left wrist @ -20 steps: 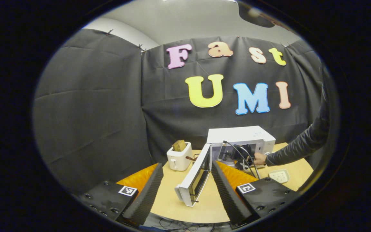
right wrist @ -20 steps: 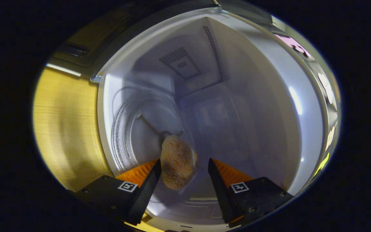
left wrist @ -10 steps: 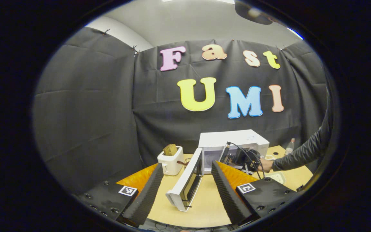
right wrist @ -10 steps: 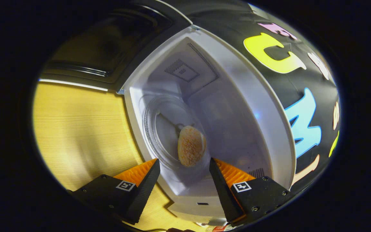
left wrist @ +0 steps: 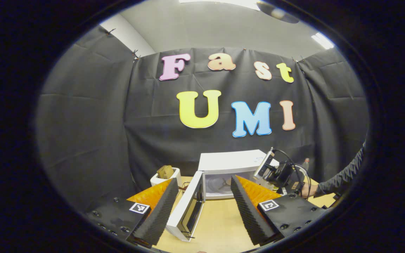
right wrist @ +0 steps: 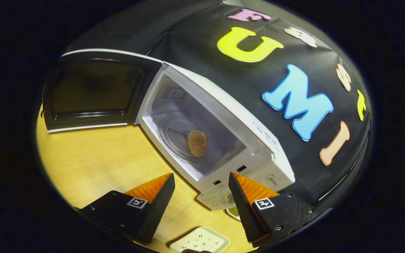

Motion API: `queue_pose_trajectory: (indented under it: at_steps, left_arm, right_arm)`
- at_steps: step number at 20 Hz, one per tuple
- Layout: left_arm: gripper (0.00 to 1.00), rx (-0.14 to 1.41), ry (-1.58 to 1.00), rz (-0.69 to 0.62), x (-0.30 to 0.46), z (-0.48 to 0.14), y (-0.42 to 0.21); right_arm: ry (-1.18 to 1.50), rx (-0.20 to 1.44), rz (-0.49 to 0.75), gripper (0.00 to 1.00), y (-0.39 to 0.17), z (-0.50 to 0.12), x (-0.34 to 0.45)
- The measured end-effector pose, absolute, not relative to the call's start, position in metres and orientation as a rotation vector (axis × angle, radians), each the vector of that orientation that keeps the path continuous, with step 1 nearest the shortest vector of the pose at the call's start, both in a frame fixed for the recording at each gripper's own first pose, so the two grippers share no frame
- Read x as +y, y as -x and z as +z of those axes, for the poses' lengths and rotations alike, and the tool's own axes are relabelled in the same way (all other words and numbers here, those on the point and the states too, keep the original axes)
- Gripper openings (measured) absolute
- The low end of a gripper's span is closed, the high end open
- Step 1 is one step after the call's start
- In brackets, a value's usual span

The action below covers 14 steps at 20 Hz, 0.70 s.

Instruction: Open the microwave oven with the left hand, put the food in, and close the microwave oven.

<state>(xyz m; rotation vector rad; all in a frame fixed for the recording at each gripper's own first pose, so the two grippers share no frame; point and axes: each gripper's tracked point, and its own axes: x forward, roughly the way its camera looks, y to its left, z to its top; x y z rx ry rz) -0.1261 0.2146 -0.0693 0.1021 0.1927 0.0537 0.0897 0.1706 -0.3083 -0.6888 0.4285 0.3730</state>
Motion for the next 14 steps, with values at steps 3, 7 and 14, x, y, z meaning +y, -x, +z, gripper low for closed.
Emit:
queue_pose_trajectory:
  at_steps: [3,7,14]
  left_arm:
    - [0.97,0.190,-0.076,0.006,0.206,-0.078,0.112]
    - [1.00,0.191,-0.094,-0.047,0.200,-0.082,0.100]
    - [1.00,0.158,-0.098,-0.106,0.184,-0.082,0.088]
  right_arm:
    - [0.580,0.425,0.293,0.94,-0.070,-0.279,0.148]
    - [0.490,0.402,0.220,0.94,-0.047,-0.248,0.129]
    - [0.330,0.351,0.127,0.94,0.007,-0.190,0.113]
